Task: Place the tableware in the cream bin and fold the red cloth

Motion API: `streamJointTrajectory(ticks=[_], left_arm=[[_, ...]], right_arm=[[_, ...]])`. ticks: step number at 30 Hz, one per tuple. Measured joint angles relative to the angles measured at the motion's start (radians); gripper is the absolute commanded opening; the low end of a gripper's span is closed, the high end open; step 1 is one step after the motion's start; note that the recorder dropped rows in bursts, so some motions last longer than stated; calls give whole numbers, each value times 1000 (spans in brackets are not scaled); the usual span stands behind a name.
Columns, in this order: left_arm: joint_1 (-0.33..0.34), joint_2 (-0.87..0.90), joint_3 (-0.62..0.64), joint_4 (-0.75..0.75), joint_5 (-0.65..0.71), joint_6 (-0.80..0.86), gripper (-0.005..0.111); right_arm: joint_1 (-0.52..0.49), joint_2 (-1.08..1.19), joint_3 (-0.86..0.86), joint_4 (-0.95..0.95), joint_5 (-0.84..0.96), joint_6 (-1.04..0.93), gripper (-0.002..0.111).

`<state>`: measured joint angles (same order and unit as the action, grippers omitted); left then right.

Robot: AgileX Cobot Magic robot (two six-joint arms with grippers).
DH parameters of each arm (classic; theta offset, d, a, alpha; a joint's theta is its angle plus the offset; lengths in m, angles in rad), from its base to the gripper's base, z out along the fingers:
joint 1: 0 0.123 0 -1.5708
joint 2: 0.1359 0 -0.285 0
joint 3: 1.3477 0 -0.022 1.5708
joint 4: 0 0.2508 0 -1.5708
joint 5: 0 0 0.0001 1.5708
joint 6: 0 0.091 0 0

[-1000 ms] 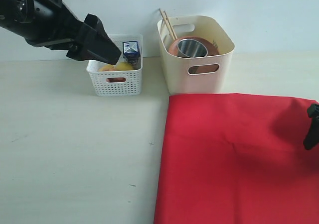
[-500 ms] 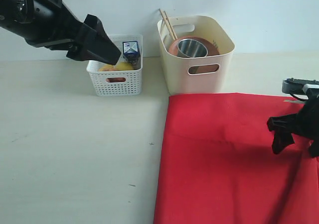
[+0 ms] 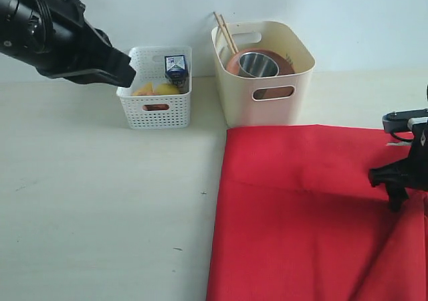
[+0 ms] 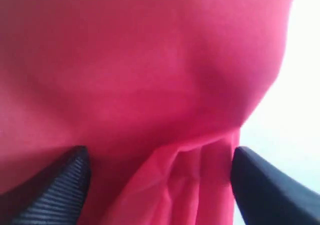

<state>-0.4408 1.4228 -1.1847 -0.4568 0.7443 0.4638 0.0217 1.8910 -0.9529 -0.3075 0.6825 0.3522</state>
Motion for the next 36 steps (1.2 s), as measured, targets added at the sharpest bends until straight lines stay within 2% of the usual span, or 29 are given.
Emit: streamJointTrajectory(ticks=[1,3,4,7,11,13,14,20,27,36], left_arm=[[0,-31,22,2,-15,0,0],[0,-107,54,2,-22,0,0],[0,-141,68,4,-22,0,0],[0,-297,130,17,-32,-8,0],[0,-456,205,20,-38,-33,0],[0,-589,269,22,-40,-54,0],[0,-682,316,24,-40,-75,0],[0,-920,441,33,-40,-120,0],[0,-1119,558,61,-40,-167,0],[0,-1323,643,209,-50,-334,0]], right_arm=[[0,12,-5,11,2,-17,61],[0,30,-12,45,4,-43,39],[2,32,-14,55,4,-48,23],[11,48,-32,73,0,-53,-1],[11,64,-54,5,8,-53,0],[9,72,-73,-52,34,-49,0],[-9,79,-92,-66,49,-47,0],[-121,97,-128,-97,112,-46,0],[-256,137,-190,-106,169,-61,0],[-397,229,-357,-47,225,-154,0]])
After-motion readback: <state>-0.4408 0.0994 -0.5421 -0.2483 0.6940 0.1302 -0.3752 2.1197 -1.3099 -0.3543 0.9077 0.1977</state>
